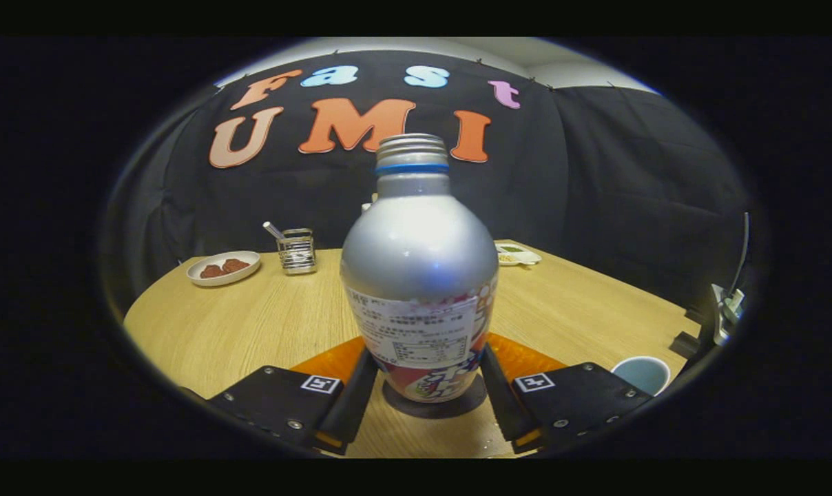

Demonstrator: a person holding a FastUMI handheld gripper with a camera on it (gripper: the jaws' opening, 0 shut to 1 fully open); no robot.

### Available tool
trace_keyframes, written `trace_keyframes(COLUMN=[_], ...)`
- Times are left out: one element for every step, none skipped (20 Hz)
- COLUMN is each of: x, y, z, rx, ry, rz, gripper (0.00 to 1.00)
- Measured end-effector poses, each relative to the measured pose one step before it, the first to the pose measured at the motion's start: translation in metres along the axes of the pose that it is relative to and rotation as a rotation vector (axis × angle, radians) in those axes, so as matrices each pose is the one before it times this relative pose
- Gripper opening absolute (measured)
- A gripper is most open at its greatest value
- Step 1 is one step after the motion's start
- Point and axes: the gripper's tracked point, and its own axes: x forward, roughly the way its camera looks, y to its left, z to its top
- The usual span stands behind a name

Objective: Take the bottle from table, then pour the juice into the cup, finally place the bottle on the coaster

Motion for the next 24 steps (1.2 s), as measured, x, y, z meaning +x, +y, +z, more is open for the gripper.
trace_keyframes(x=[0.00159, 0.00091, 0.00027, 0.00068, -0.00058, 0.00050, -0.00079, -0.00146, -0.00079, -0.00068, -0.00193, -0.00191, -0.00296, -0.00139, -0.00307, -0.00451, -0.00548, -0.00564, -0.00787, -0.00828, -0.01030, -0.01336, -0.01353, -0.01210], y=[-0.00141, -0.00170, -0.00016, 0.00098, 0.00063, -0.00060, 0.00045, -0.00021, -0.00117, -0.00147, 0.00123, 0.00241, 0.00171, 0.00109, 0.00300, -0.00035, -0.00187, -0.00355, -0.00342, -0.00220, -0.00027, 0.00274, 0.00236, -0.00030], z=[-0.00133, -0.00100, 0.00022, -0.00134, -0.00139, -0.00237, -0.00132, 0.00130, 0.00274, -0.00034, -0.00120, 0.00008, 0.00111, 0.00105, 0.00135, 0.00092, -0.00024, 0.00139, 0.00196, 0.00327, 0.00407, 0.00434, 0.00494, 0.00315], rx=[-0.00003, 0.00111, 0.00550, 0.00833, 0.00691, 0.00493, 0.00333, 0.00406, -0.00078, 0.00241, 0.00389, 0.00438, 0.00343, 0.00029, -0.00230, -0.00497, -0.00848, -0.00715, -0.00308, 0.00457, 0.00930, 0.01030, 0.00460, -0.00297], ry=[0.00263, 0.00391, 0.00261, 0.00521, 0.00343, 0.00892, 0.00392, -0.00644, -0.00418, 0.00049, 0.00472, 0.00168, -0.00138, -0.00247, -0.00563, -0.00346, -0.00306, -0.00598, -0.00714, -0.01200, -0.01382, -0.02226, -0.02212, -0.01603], rz=[-0.00551, -0.00457, 0.00312, 0.00272, 0.00305, -0.00043, 0.00324, -0.00208, -0.00454, -0.00299, 0.00455, 0.01016, 0.00627, 0.00525, 0.01083, 0.00382, -0.00614, -0.00950, -0.00768, -0.00367, 0.00751, 0.02006, 0.01587, 0.00860], gripper=[0.77, 0.78, 0.78, 0.79, 0.79, 0.79, 0.80, 0.80, 0.80, 0.82, 0.83, 0.88, 0.91, 0.94, 0.93, 0.94, 0.94, 0.94, 0.94, 0.94, 0.94, 0.94, 0.94, 0.93])
